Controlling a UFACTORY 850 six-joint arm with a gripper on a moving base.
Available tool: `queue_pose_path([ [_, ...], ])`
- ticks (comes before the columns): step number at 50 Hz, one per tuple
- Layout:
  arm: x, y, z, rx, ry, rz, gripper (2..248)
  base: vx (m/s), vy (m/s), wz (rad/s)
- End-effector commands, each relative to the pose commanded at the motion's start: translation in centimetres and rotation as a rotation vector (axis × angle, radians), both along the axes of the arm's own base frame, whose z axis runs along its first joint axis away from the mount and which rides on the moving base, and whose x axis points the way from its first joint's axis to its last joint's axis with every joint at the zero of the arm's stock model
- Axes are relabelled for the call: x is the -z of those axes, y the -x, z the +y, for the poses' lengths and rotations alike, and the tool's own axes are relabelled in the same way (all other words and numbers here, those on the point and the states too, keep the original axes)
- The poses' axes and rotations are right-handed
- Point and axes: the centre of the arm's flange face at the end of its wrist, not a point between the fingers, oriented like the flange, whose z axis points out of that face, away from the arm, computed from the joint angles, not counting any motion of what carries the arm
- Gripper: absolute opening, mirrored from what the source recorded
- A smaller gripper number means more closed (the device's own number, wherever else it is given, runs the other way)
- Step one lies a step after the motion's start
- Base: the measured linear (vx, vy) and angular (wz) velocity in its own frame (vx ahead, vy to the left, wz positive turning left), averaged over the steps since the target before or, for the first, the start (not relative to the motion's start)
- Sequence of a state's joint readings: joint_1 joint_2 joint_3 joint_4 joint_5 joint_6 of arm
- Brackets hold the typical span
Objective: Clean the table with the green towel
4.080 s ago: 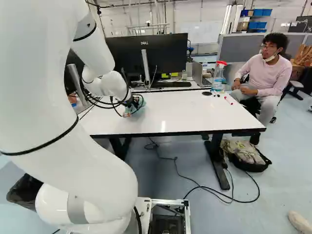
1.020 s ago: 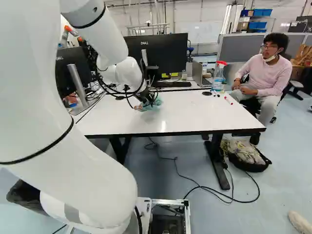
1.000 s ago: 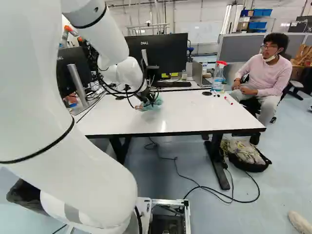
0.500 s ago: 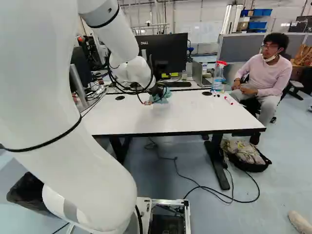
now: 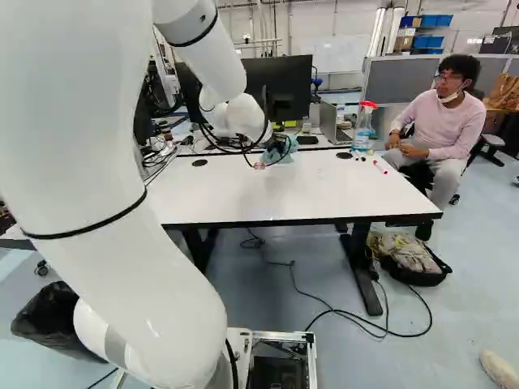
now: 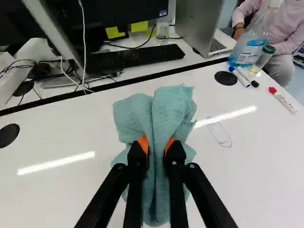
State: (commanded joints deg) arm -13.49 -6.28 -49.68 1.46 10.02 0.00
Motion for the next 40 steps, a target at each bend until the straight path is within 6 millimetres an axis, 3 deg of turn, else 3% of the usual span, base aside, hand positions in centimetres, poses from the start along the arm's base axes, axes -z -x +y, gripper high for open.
queue_pose_path([
  [40,0.0,-2.7,-6.8,0.106,0.018,-0.057,55,0.0,0.0,0.0],
])
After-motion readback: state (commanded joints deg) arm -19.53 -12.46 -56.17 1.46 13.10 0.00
